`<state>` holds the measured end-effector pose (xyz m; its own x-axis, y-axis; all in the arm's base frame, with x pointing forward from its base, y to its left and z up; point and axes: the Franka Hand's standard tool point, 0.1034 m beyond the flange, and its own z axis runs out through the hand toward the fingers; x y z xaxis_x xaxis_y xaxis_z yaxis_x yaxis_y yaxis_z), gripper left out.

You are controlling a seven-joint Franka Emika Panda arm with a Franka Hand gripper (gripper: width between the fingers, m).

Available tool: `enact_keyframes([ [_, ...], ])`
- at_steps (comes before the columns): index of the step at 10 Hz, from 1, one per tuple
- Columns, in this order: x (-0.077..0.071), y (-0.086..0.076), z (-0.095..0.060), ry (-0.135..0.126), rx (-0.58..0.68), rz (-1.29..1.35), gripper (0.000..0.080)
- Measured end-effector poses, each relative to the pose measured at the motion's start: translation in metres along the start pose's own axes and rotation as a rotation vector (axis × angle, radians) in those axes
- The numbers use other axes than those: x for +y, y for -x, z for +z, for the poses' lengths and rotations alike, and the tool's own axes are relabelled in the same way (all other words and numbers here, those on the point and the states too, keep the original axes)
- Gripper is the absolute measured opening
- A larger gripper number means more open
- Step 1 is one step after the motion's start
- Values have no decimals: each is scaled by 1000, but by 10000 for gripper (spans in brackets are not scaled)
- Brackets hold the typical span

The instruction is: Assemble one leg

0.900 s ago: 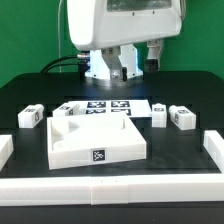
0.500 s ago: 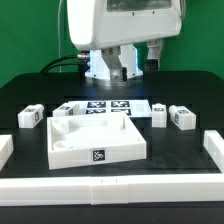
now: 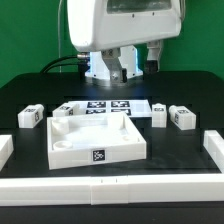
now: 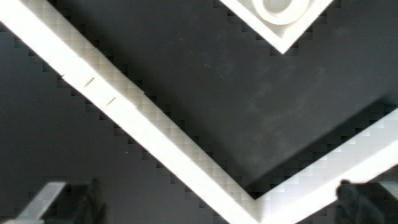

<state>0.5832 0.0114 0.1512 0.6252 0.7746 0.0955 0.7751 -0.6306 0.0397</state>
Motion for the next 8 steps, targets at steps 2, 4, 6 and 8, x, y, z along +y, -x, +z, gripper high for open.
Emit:
enact_keyframes([
  [2,-8,38,7,-10,-17,-224,650],
  [4,-13,56,24,-32,-64,-383,650],
  [6,-16,61,38,-55,-82,-415,650],
  [8,-15,61,37,-52,-81,-415,650],
])
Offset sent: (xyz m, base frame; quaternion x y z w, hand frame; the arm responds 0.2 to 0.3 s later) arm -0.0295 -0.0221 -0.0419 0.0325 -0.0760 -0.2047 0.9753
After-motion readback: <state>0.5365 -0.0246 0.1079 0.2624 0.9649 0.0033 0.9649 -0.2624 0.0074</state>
